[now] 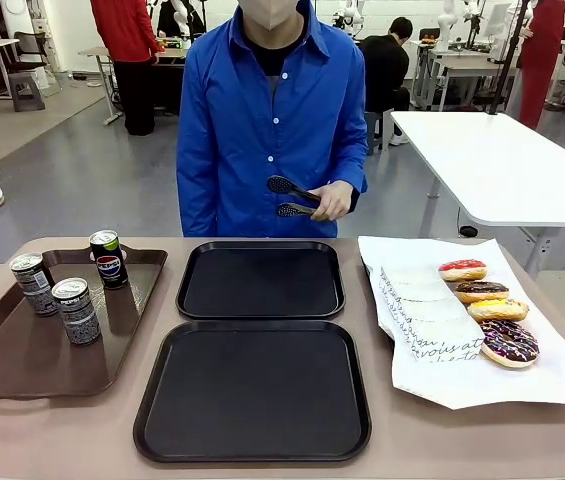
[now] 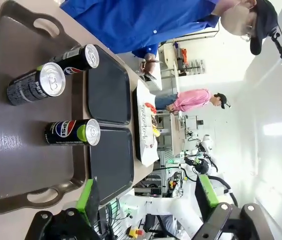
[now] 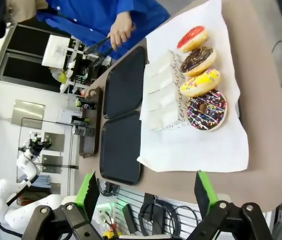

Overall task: Set up donuts and drinks on trays.
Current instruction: Pick up one Pepsi coke and place it on the Flat Tray.

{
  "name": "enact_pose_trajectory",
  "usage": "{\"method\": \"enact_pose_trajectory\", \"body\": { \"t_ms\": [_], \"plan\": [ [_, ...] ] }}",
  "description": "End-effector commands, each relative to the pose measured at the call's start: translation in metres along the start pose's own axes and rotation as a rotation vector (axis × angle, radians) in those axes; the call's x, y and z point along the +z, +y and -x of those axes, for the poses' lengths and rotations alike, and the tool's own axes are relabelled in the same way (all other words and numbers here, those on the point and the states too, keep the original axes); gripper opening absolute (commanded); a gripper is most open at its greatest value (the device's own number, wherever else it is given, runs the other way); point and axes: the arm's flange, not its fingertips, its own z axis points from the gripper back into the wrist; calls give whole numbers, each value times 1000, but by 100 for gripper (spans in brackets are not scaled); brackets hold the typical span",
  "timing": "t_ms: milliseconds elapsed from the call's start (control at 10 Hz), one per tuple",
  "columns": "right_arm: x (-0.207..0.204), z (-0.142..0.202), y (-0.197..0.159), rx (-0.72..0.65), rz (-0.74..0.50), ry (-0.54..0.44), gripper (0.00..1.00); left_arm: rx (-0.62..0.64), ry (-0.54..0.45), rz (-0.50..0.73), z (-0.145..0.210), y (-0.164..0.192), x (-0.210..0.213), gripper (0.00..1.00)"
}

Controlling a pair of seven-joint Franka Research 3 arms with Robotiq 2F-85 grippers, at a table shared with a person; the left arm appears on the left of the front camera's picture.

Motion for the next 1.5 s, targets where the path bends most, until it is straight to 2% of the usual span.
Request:
{"method": "enact_pose_trajectory", "body": {
  "t_ms": [0, 100, 200, 1400],
  "plan": [
    [-15, 13, 2, 6, -30, -4, 100, -18, 11, -4, -3, 5, 1, 100],
    [-20, 10, 11, -45, 25, -4, 100, 0, 0, 0, 0, 0, 0, 100],
    [0, 1, 1, -6, -12, -3, 100, 0, 0, 0, 0, 0, 0, 100],
    [0, 1, 1, -6, -12, -3, 100, 0, 0, 0, 0, 0, 0, 100]
  ]
}}
